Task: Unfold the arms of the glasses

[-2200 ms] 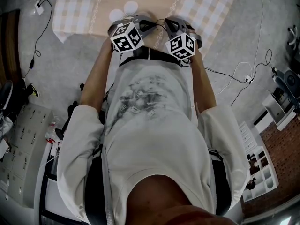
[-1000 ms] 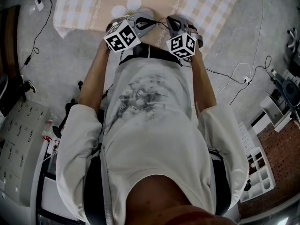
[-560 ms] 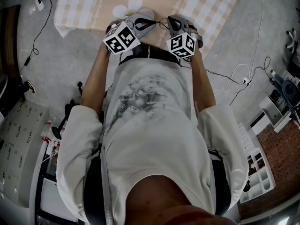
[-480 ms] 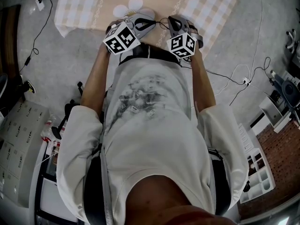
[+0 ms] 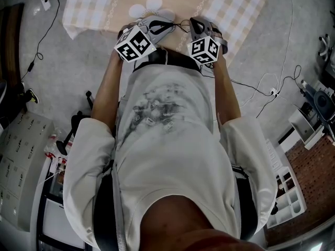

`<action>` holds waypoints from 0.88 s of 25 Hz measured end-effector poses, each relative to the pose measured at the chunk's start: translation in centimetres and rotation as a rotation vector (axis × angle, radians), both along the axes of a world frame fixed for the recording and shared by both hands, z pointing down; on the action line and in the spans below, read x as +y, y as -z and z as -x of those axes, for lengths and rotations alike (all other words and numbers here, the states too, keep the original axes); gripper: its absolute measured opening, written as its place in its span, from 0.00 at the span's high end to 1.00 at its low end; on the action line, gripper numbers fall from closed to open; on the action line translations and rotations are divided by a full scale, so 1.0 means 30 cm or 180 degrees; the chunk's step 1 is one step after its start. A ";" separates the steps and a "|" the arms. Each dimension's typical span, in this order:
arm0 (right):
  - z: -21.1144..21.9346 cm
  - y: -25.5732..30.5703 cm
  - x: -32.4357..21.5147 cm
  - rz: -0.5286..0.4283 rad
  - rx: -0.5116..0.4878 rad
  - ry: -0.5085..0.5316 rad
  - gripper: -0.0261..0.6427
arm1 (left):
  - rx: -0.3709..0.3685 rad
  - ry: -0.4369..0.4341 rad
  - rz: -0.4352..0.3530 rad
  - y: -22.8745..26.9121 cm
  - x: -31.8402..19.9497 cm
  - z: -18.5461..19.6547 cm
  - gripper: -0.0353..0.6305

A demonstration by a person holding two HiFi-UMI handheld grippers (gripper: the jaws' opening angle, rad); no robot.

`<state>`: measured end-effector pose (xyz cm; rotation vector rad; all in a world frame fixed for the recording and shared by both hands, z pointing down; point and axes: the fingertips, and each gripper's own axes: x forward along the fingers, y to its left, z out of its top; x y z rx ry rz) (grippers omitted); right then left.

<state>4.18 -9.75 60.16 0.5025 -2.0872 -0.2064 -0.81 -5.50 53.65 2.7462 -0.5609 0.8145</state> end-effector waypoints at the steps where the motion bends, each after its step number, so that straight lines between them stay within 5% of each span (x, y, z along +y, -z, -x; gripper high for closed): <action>1: 0.000 0.000 0.000 0.0000 0.0000 -0.0006 0.94 | 0.0000 0.0012 -0.0001 0.001 0.001 0.005 0.93; 22: 0.001 -0.002 -0.003 -0.0079 0.0061 -0.0002 0.94 | -0.0077 0.0258 -0.0036 0.007 0.022 0.088 0.93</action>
